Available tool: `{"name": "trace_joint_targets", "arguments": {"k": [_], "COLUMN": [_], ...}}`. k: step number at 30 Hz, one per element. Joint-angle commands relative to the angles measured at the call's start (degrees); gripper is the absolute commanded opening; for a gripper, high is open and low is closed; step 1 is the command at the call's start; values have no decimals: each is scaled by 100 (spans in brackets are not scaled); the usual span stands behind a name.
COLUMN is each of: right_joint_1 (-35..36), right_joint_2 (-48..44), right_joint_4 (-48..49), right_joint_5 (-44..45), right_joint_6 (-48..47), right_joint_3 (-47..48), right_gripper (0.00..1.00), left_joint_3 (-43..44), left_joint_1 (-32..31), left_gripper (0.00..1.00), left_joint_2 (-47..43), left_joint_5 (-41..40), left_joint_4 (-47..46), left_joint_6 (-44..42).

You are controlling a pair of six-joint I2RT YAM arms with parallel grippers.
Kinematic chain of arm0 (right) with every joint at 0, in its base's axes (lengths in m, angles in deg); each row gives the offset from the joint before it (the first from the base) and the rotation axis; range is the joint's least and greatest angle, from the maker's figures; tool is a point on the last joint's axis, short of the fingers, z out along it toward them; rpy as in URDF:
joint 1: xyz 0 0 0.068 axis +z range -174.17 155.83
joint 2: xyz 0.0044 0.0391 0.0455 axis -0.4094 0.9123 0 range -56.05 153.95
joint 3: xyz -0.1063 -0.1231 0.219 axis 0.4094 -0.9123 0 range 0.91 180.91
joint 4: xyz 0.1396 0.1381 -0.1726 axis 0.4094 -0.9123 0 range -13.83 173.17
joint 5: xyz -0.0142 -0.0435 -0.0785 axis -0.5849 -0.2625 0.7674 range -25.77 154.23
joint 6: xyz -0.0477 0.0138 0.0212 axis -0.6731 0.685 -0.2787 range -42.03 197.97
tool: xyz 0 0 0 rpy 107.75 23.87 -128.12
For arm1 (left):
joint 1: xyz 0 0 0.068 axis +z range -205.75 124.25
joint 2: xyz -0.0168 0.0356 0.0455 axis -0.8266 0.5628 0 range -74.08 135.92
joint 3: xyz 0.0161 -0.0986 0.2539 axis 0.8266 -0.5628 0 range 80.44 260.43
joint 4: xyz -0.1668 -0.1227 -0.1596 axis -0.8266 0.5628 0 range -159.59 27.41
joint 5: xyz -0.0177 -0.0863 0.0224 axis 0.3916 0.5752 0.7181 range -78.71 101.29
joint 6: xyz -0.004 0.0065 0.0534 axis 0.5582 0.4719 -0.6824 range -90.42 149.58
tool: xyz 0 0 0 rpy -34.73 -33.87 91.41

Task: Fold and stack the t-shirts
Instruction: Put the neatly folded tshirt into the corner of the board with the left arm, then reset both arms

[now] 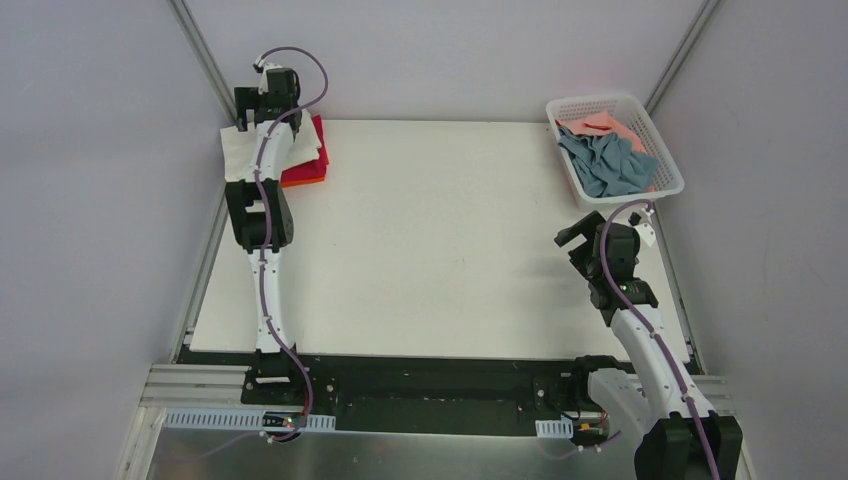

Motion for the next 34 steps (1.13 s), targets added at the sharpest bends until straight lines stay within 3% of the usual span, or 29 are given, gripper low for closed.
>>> {"name": "trace_joint_targets", "arguments": {"k": [1,5,8,14,21,29,34], "right_joint_1": [-14,-12,-10,-14,-16,-11,-12], "right_joint_2": [-31,-11,-32,-344,-675,-925,-864], "right_joint_4": [93,68,-3,-173,-532,-571,-442], "right_joint_5": [-16,-44,-50,-154,-367,-374,-460], "right_joint_6": [-78,-69,-53,83,190,214,233], "right_joint_3": [101,142,184,193,146,-105,-172], "right_gripper": [100,100,100,100,99,100,100], "left_joint_3": [-184,-270,-831,-2288,-4840,-7546,-8655], "left_joint_1": [-76,-209,-353,-883,-1827,-3148,-3443], "left_gripper": [99,99,99,99,99,99,99], "left_joint_2": [-723,-1227,-1934,-3436,-5139,-6450,-7237], "left_joint_5": [308,915,1707,2519,3194,2779,2921], "left_joint_4": [-53,552,725,893,892,699,543], "left_joint_6": [331,983,1542,2230,3411,4405,4690]}}
